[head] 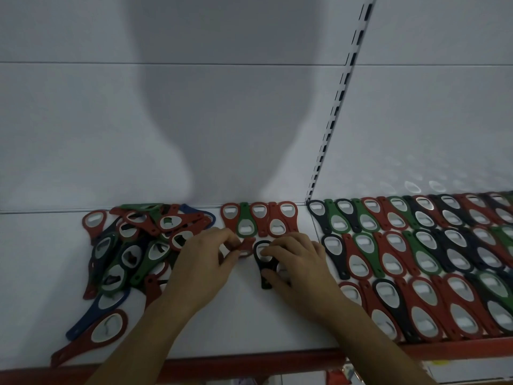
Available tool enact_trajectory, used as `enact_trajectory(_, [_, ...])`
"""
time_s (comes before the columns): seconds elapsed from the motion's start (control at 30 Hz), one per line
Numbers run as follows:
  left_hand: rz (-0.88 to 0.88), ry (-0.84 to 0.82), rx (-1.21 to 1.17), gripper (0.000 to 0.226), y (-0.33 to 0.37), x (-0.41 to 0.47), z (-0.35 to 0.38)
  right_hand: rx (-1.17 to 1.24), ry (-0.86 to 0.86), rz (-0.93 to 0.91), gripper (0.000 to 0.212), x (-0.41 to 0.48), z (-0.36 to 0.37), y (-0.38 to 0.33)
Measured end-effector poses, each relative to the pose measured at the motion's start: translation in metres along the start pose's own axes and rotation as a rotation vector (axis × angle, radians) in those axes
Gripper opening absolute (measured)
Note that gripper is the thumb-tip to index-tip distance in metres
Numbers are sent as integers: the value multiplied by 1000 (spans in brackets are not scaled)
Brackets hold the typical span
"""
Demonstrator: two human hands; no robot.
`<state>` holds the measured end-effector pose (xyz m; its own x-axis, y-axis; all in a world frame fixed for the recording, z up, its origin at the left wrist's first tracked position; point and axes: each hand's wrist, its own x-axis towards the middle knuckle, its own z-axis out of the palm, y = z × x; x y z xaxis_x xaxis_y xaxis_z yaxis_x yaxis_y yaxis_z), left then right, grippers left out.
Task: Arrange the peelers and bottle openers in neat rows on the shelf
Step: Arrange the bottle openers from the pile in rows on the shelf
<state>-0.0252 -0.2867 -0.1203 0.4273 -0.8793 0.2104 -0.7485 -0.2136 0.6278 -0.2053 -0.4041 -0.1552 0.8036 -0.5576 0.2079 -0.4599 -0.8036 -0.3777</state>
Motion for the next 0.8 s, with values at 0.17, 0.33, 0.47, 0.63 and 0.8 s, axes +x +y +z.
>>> enact_trajectory(0.17, [-65,23,-91,19,-4,-5,0,11,-16,15,32,-1,-1,2])
enact_trajectory(0.33, [-199,-158,-50,22,-14,1,1,8,-30,19,35,1,-5,4])
enact_trajectory(0.47, [-163,-147,3,27,-12,4,12,-19,-57,18,41,0,-7,5])
enact_trajectory(0.63, [-65,-104,90,22,-16,2,17,-26,-57,25,41,-1,-7,5])
enact_trajectory(0.8, [-7,-111,152,25,-14,6,18,-35,-57,24,41,-1,-7,6])
